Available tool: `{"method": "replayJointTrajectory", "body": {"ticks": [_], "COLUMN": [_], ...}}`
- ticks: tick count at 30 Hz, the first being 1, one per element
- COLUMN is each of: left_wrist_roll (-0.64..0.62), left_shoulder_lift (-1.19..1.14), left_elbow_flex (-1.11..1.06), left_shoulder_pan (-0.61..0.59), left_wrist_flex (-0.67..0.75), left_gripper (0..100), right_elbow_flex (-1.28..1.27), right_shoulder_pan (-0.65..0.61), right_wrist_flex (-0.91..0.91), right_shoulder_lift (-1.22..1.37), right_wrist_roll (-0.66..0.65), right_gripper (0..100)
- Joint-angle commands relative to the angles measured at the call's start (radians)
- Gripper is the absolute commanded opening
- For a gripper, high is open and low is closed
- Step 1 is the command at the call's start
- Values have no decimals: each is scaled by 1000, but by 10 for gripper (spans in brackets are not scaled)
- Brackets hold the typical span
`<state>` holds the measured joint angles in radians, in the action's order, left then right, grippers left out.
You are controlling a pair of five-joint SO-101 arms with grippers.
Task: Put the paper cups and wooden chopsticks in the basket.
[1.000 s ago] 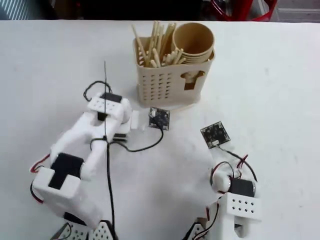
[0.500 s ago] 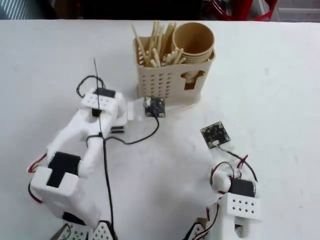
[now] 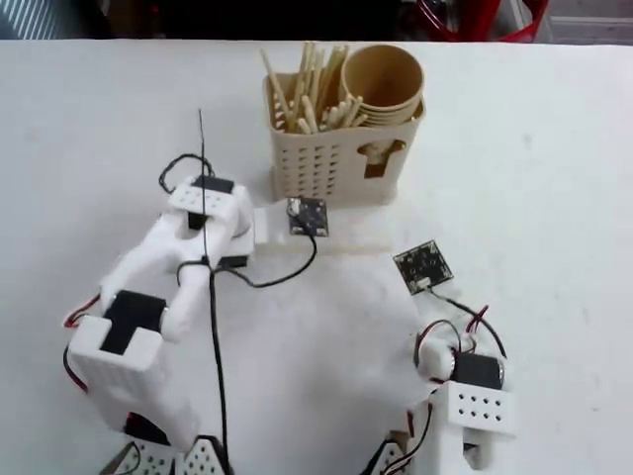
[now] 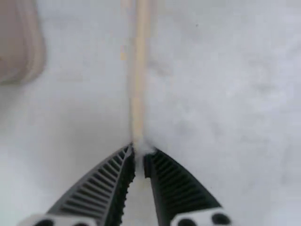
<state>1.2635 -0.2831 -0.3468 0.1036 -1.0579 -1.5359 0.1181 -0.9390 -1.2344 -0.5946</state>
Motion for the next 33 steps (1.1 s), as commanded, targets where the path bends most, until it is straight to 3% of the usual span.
{"method": "replayJointTrajectory", "body": {"ticks": [1,10,15,20,24,27,33], "left_wrist_roll": [58,98,190,203,77,-21,-152], "left_shoulder_lift": [62,288,418,498,533,568,621], "left_elbow_flex": [18,9,-75,-247,-315,-313,-336], "left_shoulder_pan": [-15,-39,-84,-84,-84,-79,117], "left_wrist_flex": [-94,-393,-535,-462,-307,-227,-189], "left_gripper": [23,24,27,33,107,106,109], "right_elbow_flex": [3,3,3,3,3,3,3], "right_shoulder_pan": [-7,-5,-5,-5,-5,-4,-4], "right_wrist_flex": [16,16,16,15,13,13,13], "right_shoulder_lift": [-10,-10,-10,-10,-10,-10,-10], "right_wrist_roll": [-8,-8,-8,-8,-8,-8,-9], "right_gripper": [21,21,21,21,21,21,21]}}
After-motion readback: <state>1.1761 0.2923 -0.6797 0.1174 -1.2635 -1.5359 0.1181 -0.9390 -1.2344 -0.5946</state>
